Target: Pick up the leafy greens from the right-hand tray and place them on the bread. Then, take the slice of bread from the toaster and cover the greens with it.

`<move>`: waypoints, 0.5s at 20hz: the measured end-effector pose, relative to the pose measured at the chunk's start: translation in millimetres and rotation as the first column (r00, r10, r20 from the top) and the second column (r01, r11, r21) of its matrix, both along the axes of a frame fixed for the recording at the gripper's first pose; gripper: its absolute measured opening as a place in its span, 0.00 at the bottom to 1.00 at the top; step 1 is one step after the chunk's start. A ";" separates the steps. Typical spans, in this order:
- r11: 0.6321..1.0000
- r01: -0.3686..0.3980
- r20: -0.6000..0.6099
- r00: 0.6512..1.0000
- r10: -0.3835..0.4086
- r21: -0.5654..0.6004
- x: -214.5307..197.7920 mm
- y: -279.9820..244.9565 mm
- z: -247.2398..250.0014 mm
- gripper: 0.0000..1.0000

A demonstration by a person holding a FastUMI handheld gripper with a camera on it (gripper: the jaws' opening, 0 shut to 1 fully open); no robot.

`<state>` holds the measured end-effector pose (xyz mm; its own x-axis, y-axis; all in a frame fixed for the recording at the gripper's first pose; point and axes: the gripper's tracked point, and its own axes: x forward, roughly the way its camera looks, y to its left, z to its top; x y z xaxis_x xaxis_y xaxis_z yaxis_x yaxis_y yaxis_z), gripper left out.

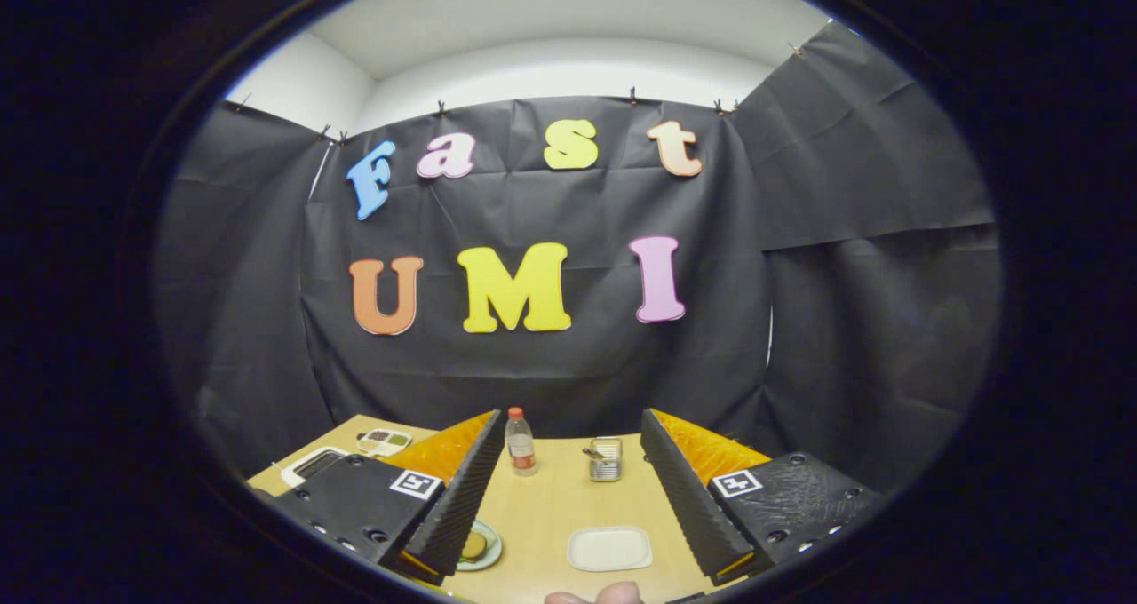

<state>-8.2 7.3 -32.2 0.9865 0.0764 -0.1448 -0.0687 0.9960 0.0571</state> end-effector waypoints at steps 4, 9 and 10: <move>1.000 -0.009 0.004 1.000 0.009 0.002 1.9 5.6 2.5 0.95; 1.000 -0.018 -0.013 1.000 0.019 0.018 3.8 12.9 -3.1 0.95; 1.000 -0.020 -0.010 1.000 0.020 0.018 4.1 14.0 -2.4 0.95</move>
<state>-4.1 21.3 -34.6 0.9833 0.0985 -0.1533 -0.0876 0.9932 0.0761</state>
